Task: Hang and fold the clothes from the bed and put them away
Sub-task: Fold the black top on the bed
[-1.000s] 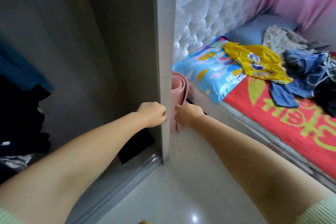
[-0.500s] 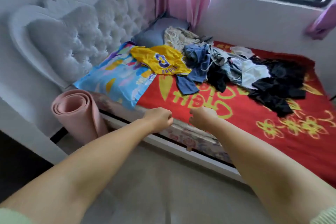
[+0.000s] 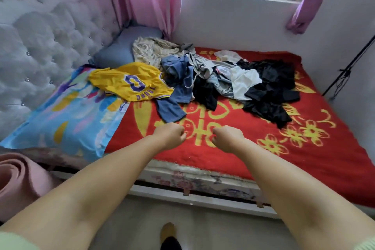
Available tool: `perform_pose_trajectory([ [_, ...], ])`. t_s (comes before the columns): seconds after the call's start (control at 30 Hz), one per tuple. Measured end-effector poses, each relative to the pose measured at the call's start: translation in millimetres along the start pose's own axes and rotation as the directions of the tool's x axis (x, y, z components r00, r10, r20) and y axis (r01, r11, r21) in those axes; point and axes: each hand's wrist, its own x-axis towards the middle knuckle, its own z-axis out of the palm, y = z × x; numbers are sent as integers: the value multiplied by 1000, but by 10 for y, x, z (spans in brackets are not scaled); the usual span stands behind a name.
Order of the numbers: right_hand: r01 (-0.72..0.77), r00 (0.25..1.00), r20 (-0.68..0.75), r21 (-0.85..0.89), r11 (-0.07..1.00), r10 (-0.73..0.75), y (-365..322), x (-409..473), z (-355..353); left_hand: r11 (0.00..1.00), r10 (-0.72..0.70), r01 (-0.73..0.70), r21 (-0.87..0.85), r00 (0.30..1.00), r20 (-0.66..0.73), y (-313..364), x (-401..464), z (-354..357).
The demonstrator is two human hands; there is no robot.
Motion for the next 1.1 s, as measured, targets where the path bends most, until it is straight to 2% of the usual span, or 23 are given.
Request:
perform_pose_trajectory([
  [0.27,-114,993,-6,108,988,115,476,1215,-324,1000,-3,3,30,1000,17,-354,1498,-400],
  [0.37,-117,992,56,60,991,114,674,1462,-246,1000,-15,13,26,997,71,-362,1892,-347],
  [0.57,-179,979,126,130,975,162,1317,2140,-121,999,13,-18,46,993,115,-191,2704,-125],
  [0.83,-78,973,227,116,990,50,2083,3373,169,985,-126,146,-94,974,190,-9,3967,304],
  [0.97,-7,946,324,97,995,-25,2074,3932,509,976,-129,170,-137,956,264,-98,4271,761],
  [1.1,32,946,318,109,994,-65,1885,4448,851,970,-159,204,-131,943,292,-384,4621,1182],
])
